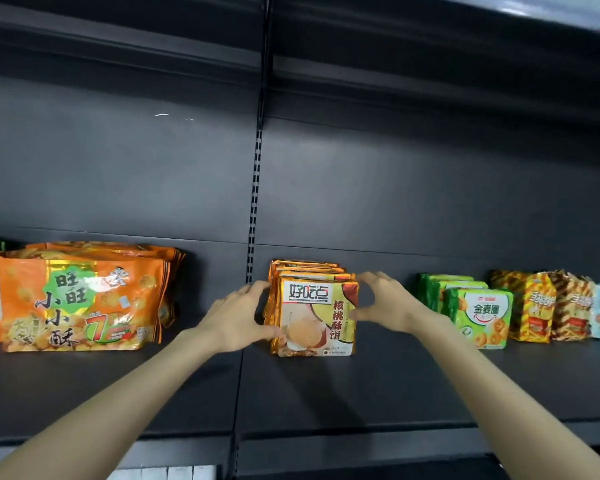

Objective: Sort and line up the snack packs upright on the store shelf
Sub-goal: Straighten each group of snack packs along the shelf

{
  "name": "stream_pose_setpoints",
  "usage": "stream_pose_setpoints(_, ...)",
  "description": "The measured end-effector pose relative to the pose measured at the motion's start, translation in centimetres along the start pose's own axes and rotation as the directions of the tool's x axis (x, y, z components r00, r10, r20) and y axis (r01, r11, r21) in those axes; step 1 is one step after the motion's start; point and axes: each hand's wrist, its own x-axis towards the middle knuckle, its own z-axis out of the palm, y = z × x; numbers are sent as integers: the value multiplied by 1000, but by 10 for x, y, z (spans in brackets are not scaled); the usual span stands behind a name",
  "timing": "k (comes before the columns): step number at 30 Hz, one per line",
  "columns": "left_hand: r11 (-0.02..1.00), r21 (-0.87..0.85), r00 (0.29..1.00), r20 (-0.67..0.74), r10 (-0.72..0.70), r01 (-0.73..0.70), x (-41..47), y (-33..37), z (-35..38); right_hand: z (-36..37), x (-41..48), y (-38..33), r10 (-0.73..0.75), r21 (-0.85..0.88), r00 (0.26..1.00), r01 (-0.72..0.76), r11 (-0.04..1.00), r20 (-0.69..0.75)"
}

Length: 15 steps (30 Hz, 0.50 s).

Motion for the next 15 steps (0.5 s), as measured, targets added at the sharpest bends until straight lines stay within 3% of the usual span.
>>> stream_pose_setpoints(9, 949, -314, 999, 51, -3, 19, 46, -2, 44, 22, 48, 33, -1, 179, 999, -7, 984, 45)
stream_pose_setpoints(15, 870, -494, 988, 136, 73, 4, 80, -27, 72, 47, 77, 57, 13, 410, 980, -94, 907, 198)
